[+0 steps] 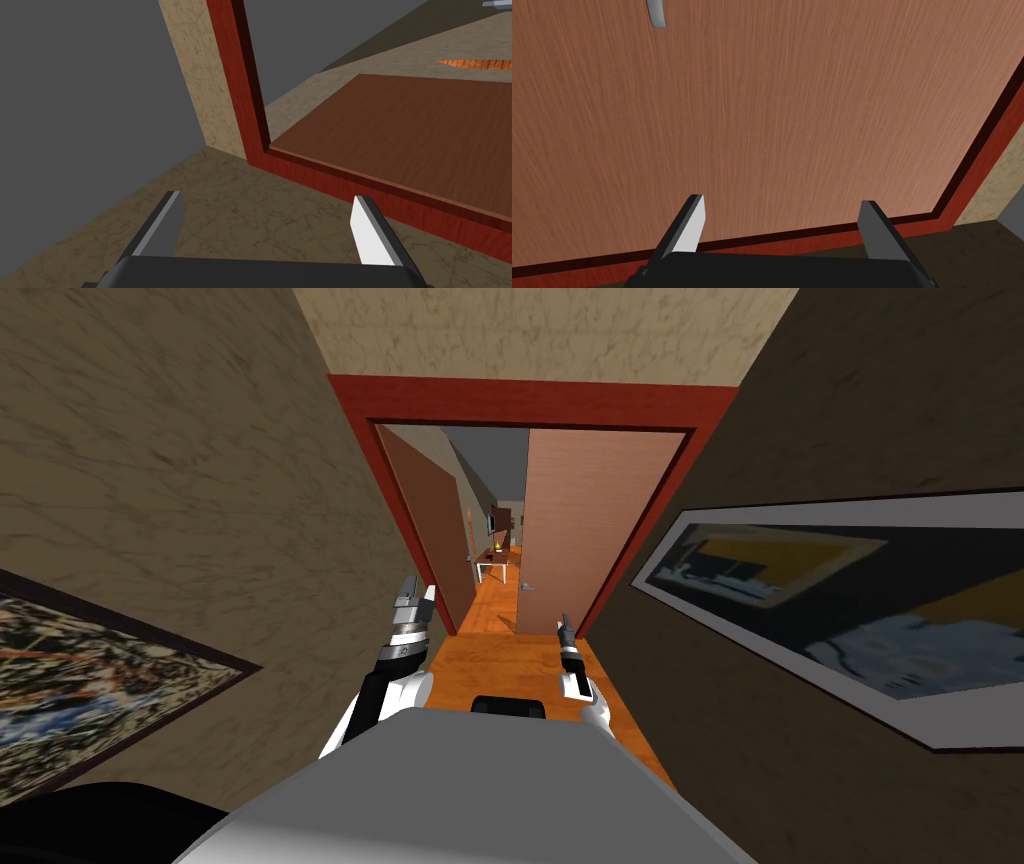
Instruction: Push the door open
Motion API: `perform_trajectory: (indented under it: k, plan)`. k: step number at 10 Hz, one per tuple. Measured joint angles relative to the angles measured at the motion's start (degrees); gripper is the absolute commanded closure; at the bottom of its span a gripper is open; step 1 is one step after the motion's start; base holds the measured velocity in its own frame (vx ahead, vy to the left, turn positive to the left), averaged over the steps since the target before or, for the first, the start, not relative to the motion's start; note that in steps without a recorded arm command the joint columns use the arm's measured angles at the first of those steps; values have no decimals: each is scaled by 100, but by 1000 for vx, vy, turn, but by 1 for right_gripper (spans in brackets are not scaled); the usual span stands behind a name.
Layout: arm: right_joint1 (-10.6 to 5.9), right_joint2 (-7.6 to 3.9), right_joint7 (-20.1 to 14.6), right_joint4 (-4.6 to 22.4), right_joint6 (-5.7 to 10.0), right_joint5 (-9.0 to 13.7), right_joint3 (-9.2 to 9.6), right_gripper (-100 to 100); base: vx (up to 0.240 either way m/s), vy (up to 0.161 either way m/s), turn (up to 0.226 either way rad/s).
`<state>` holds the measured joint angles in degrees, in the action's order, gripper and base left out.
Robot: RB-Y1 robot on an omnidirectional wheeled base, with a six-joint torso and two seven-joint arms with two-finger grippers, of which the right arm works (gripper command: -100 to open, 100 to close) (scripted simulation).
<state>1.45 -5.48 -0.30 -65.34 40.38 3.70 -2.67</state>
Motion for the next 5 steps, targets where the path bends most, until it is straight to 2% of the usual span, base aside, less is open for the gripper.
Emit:
perform_trajectory:
  k: [2,3,5]
  plan:
    - [-185,-9,-3,375,62,14,-17,-100,105,33,39]
    - [-200,-17,-16,487,86,17,-11,-100,109,30,49]
    - [-362,8,0,824,156,24,-21,-100,101,33,44]
